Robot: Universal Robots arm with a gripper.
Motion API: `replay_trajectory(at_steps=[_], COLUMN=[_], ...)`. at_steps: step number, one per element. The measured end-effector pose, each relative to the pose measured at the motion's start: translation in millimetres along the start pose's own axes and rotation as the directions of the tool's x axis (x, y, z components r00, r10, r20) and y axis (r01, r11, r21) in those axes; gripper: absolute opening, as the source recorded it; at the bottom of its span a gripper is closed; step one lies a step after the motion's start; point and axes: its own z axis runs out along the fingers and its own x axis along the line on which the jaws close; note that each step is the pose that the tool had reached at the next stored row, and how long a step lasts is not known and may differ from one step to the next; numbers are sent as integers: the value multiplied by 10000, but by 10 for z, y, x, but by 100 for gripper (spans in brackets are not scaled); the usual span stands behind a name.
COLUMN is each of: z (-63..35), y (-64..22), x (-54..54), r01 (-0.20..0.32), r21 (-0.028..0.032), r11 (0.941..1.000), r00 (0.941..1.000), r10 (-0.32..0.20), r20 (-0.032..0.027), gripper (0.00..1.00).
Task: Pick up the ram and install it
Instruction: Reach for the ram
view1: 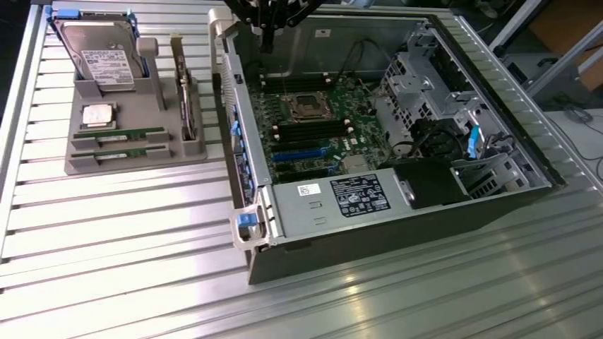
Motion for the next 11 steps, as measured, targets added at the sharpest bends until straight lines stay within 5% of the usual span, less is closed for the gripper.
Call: replay_trajectory(at_steps=[11], z=[-3], y=[-7], x=[89], r01=[0], r21=[0], r11=[10000], r00=[10000], r10=[0], r20=[0], gripper=[11])
